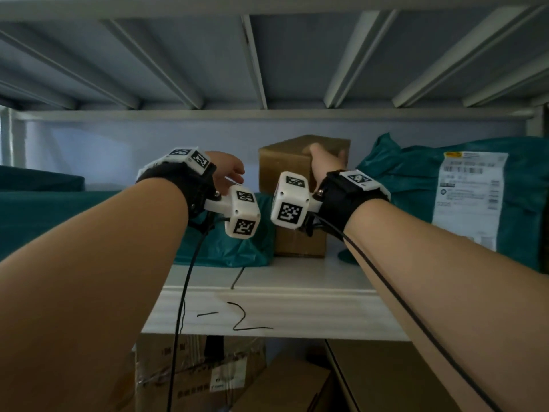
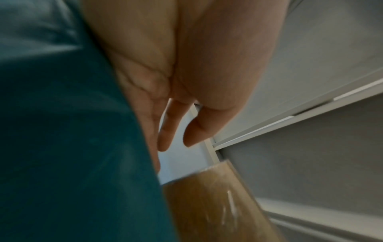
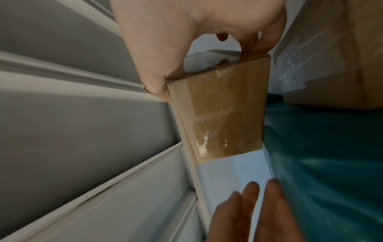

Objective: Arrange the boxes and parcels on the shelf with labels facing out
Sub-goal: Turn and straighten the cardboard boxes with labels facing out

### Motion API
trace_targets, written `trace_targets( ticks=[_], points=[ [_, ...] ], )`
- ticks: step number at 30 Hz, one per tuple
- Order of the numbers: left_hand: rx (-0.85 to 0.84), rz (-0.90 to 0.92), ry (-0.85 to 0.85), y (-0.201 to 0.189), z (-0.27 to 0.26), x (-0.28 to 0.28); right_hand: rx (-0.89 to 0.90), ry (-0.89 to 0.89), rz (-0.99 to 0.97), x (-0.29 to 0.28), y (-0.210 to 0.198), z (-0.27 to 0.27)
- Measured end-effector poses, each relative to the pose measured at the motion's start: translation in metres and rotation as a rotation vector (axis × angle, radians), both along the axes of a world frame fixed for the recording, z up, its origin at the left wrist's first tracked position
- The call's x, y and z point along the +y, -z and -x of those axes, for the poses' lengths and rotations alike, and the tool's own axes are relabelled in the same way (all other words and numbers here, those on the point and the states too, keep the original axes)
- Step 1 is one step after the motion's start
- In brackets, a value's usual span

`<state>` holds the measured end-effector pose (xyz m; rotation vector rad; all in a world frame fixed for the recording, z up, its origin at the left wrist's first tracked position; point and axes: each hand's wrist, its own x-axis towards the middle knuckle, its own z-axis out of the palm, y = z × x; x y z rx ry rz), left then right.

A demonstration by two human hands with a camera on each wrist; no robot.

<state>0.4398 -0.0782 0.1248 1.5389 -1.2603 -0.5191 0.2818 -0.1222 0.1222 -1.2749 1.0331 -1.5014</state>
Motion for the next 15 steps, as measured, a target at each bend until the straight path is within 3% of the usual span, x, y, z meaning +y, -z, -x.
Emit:
trace_targets(
  ticks=[4, 11, 15],
  points=[
    [0.086, 0.103, 0.022, 0.002, 0.015, 0.010, -0.177, -0.124, 0.013, 0.002, 0.004, 0.003],
    [0.303, 0.275, 0.118, 0.007, 0.026, 0.038, -0.222, -0.292, 0.096, 0.048, 0.019, 0.019],
    [0.153, 0.256, 0.104, 0.011, 0.033, 0.058, -0.248, -0.359, 0.145, 0.060, 0.029, 0.022]
  ],
)
